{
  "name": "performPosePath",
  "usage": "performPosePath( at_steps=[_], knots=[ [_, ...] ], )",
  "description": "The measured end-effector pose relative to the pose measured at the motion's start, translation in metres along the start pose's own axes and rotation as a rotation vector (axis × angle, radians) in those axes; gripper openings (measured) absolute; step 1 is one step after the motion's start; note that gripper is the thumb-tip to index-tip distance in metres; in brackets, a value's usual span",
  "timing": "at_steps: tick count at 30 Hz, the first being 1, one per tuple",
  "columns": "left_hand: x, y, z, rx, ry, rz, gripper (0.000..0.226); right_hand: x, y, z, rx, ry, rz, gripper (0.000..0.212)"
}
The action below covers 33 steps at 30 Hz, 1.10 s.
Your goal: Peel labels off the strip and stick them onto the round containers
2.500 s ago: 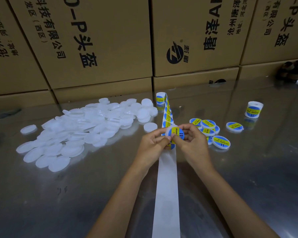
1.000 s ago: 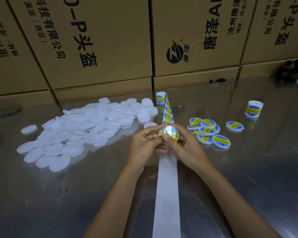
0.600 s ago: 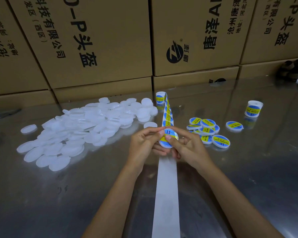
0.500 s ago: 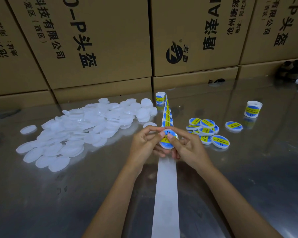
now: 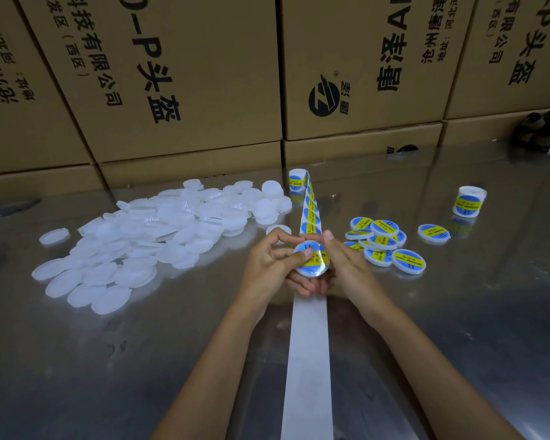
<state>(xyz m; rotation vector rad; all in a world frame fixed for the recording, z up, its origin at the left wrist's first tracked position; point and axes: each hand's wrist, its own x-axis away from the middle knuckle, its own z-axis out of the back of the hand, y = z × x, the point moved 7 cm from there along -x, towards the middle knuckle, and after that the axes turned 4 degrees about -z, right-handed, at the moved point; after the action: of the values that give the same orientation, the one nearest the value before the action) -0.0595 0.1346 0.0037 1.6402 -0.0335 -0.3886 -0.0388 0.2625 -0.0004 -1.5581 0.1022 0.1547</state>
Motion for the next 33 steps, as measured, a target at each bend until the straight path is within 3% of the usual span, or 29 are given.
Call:
performPosePath(
  at_steps=[3, 6, 14, 20, 23, 28, 33],
  knots=[
    [-0.001, -0.002, 0.006, -0.005, 0.054, 0.014, 0.014, 0.002, -0.001, -0.008, 0.05, -0.096, 0.003, 0.024],
    [-0.001, -0.004, 0.009, -0.01, 0.094, 0.023, 0.017, 0.004, -0.001, -0.01, 0.076, -0.123, 0.047, 0.041],
    [0.001, -0.007, 0.005, -0.04, 0.077, 0.052, 0.019, 0.003, 0.001, 0.002, 0.032, 0.005, 0.049, 0.02],
    [0.004, -0.008, -0.008, 0.019, -0.119, 0.104, 0.026, 0.001, 0.004, 0.015, 0.029, 0.161, 0.042, 0.015],
    [0.003, -0.01, -0.01, 0.007, -0.131, 0.104, 0.031, 0.001, 0.006, 0.019, 0.047, 0.213, 0.013, 0.019],
    [0.0, -0.007, -0.002, 0.028, -0.048, 0.053, 0.028, 0.002, 0.002, 0.012, 0.007, 0.129, -0.042, 0.034],
    [-0.002, -0.007, 0.008, 0.045, 0.052, 0.019, 0.018, 0.006, -0.004, -0.006, 0.002, -0.073, -0.031, 0.023]
  ],
)
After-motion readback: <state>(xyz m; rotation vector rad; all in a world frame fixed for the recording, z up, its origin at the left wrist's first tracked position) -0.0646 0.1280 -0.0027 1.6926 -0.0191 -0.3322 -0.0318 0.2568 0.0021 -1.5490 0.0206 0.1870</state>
